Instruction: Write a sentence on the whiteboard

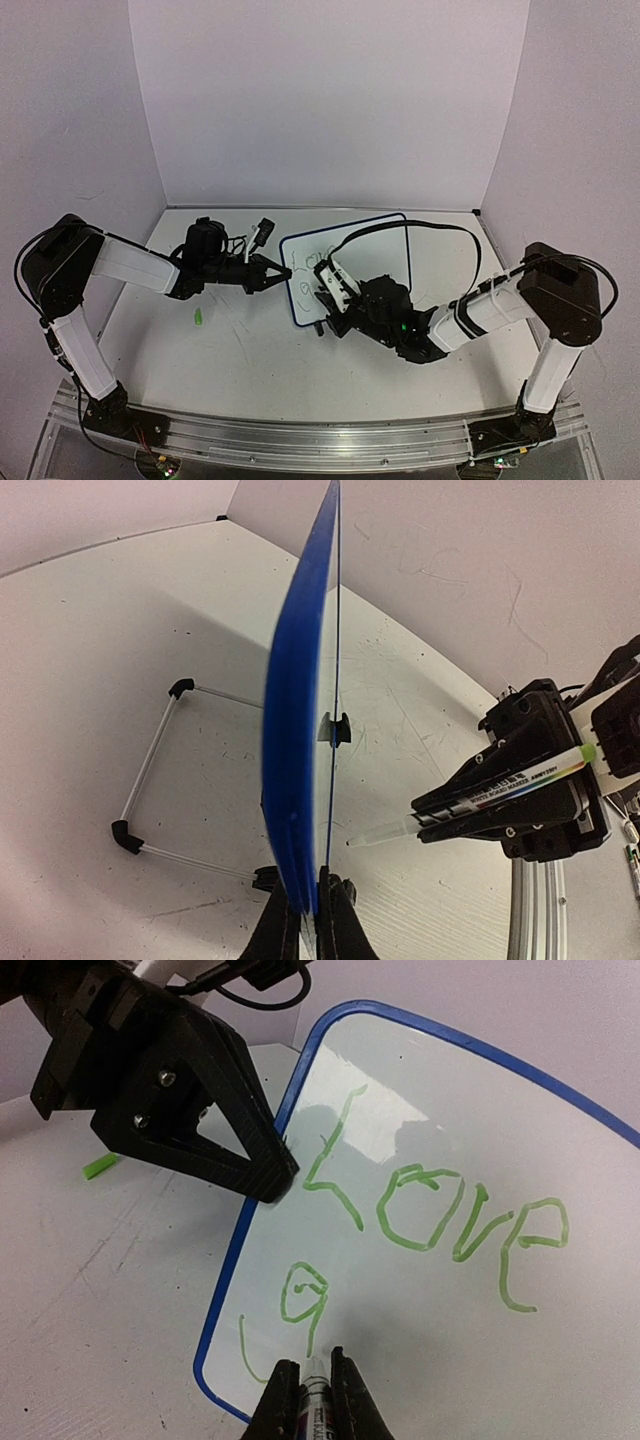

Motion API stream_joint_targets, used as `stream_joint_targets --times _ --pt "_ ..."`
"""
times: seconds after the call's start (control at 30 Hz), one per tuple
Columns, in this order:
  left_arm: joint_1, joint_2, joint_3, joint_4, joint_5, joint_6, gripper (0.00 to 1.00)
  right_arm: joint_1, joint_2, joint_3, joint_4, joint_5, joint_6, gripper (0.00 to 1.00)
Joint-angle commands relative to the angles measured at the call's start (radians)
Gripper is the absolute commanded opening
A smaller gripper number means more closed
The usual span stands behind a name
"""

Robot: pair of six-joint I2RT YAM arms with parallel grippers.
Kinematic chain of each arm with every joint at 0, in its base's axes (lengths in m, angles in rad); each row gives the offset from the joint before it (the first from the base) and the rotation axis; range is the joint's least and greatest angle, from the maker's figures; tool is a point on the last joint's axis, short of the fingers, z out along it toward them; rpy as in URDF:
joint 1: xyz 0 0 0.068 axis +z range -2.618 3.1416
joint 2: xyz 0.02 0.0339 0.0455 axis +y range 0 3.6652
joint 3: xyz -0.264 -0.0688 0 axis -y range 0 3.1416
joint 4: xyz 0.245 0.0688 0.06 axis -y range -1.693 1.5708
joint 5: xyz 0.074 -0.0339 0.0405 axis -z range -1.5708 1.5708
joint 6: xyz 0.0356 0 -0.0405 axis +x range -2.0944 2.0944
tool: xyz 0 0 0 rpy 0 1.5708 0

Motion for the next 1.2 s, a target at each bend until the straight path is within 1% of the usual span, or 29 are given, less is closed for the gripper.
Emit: stream_joint_targets --times 0.0,0.1,0.3,0.57,1.17 --pt "0.008 -0.011 0.025 -0.013 -0.056 0.074 0.00 -0.001 0.031 0.050 0.022 -0.020 0.012 0.00" --pt "0.008 -0.010 0.025 -0.012 -0.054 0.073 0.00 -0.001 0.036 0.057 0.022 -0.015 0.012 0.00" --pt "0.008 -0.012 0.024 -0.013 -0.055 0.074 0.00 -0.001 0.050 0.067 0.022 0.042 -0.003 0.00" --pt "0.008 -0.014 0.026 -0.014 -0.055 0.076 0.00 -0.001 0.075 0.075 0.016 0.017 0.012 0.00" --pt "0.008 -0.018 0.021 -0.016 -0.056 0.078 0.00 0.024 0.097 0.060 -0.005 0.033 0.045 0.00"
